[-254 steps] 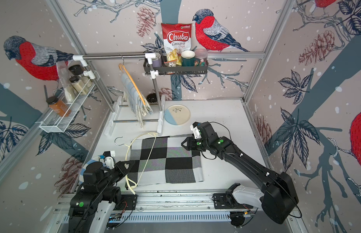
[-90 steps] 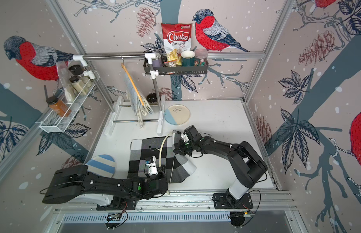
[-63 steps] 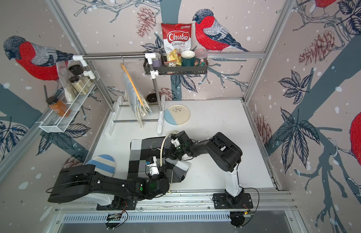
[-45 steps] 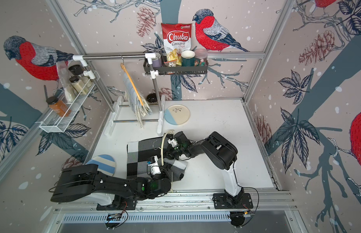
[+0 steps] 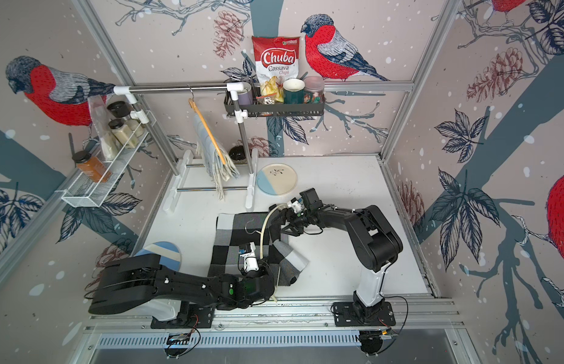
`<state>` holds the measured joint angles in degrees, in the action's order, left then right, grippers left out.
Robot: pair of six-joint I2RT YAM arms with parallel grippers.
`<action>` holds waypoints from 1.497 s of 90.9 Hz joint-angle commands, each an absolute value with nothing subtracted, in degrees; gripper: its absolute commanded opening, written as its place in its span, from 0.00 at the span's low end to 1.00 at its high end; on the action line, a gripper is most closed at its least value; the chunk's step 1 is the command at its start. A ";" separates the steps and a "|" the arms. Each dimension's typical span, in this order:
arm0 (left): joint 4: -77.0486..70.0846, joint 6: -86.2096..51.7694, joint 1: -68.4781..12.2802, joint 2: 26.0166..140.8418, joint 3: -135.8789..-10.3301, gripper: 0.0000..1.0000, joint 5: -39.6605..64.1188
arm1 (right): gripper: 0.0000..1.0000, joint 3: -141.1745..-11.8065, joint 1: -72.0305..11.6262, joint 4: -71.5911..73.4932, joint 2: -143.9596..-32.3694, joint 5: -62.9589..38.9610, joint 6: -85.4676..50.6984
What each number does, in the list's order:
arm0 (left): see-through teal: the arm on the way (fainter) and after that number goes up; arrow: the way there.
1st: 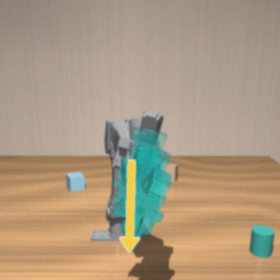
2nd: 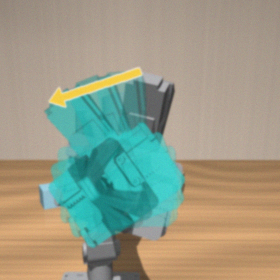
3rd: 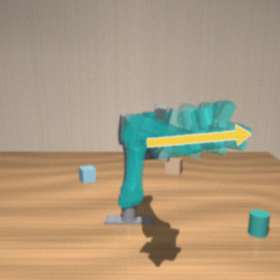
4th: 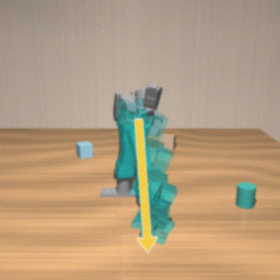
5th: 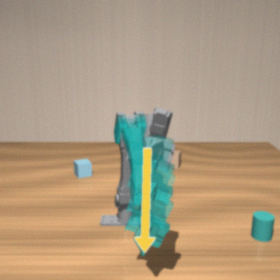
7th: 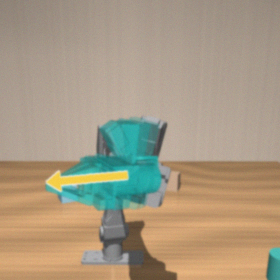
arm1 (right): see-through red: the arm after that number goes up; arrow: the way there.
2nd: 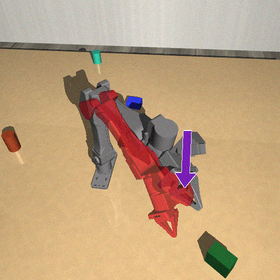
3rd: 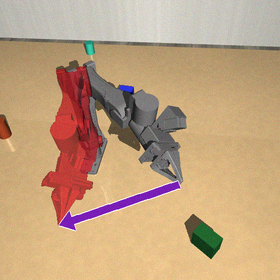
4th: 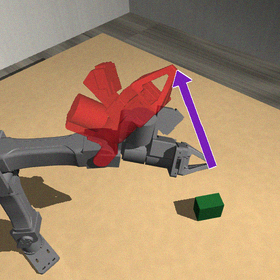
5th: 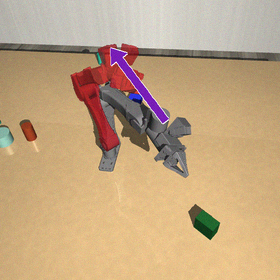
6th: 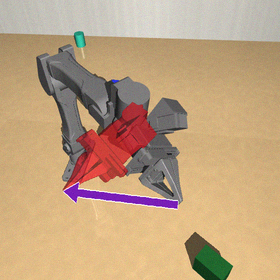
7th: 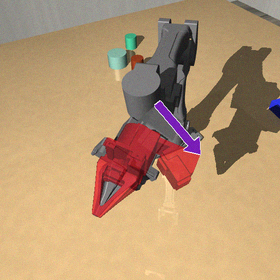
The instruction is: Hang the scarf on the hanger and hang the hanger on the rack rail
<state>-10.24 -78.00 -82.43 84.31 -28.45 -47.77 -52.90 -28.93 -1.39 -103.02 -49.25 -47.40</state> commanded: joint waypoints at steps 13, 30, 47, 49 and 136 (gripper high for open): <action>-6.51 -76.38 -82.27 84.64 -29.33 0.00 -45.23 | 0.73 -44.24 -25.47 -17.39 -94.25 -41.15 -35.51; -6.39 -76.12 -82.29 84.63 -29.53 0.00 -45.33 | 0.69 -36.58 -35.19 -12.00 -91.03 -42.83 -37.71; -5.76 -75.90 -82.27 84.15 -29.75 0.00 -45.18 | 0.41 -39.43 -46.61 -9.00 -87.54 -38.11 -43.52; -5.75 -75.80 -82.27 84.19 -29.85 0.00 -45.13 | 0.37 -40.27 -47.36 -8.91 -87.47 -37.28 -43.86; 5.09 -75.06 -82.27 86.71 -38.01 0.00 -42.85 | 0.42 -33.38 -36.32 10.85 -86.92 -47.47 -54.77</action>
